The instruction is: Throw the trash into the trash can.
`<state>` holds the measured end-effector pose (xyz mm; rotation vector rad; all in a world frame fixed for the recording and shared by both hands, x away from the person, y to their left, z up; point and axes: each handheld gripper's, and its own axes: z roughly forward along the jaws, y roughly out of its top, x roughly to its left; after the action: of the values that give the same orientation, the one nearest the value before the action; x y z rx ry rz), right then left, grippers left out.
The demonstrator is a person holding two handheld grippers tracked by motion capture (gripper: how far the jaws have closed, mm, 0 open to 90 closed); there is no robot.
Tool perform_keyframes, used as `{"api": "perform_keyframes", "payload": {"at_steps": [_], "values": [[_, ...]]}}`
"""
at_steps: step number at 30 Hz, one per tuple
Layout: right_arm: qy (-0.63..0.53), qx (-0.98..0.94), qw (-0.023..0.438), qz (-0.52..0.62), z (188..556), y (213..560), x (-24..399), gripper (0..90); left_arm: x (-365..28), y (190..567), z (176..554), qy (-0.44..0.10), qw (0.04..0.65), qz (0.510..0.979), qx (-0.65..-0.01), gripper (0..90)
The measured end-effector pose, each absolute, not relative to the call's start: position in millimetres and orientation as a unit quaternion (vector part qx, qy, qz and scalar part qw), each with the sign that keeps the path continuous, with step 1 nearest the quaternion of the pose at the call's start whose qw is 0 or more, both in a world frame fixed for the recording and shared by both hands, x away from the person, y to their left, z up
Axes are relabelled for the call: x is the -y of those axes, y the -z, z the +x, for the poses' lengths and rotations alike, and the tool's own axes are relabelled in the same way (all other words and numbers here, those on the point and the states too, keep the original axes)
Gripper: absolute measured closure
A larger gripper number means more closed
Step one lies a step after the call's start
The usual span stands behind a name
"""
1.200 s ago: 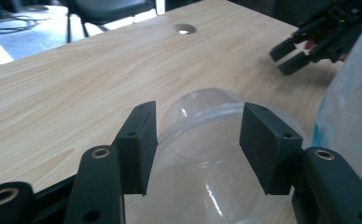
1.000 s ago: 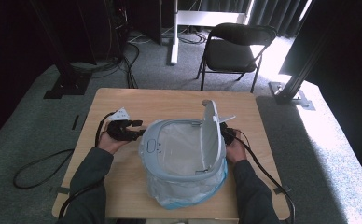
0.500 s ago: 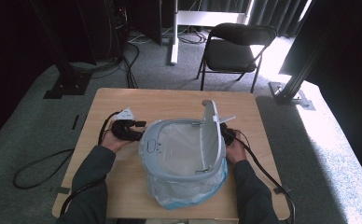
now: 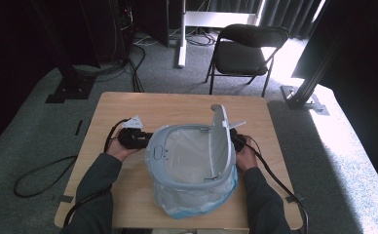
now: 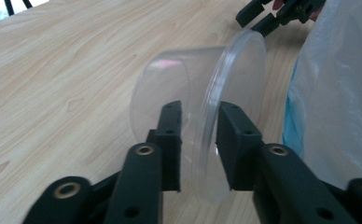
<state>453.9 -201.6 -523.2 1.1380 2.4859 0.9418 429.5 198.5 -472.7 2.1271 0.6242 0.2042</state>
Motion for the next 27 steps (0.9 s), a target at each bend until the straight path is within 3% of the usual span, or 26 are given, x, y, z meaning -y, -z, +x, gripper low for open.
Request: {"api": "perform_keyframes", "payload": {"at_steps": [7,27], "values": [[-0.322,-0.852,0.123,0.394,453.9,525.8,202.4,51.8,-196.2,472.2,426.9,-0.078,0.438,0.861,-0.246,82.3],[-0.318,-0.854,0.126,0.393,452.4,526.6,201.9,51.2,-217.1,465.8,418.9,-0.078,0.453,0.846,-0.27,84.1]]}}
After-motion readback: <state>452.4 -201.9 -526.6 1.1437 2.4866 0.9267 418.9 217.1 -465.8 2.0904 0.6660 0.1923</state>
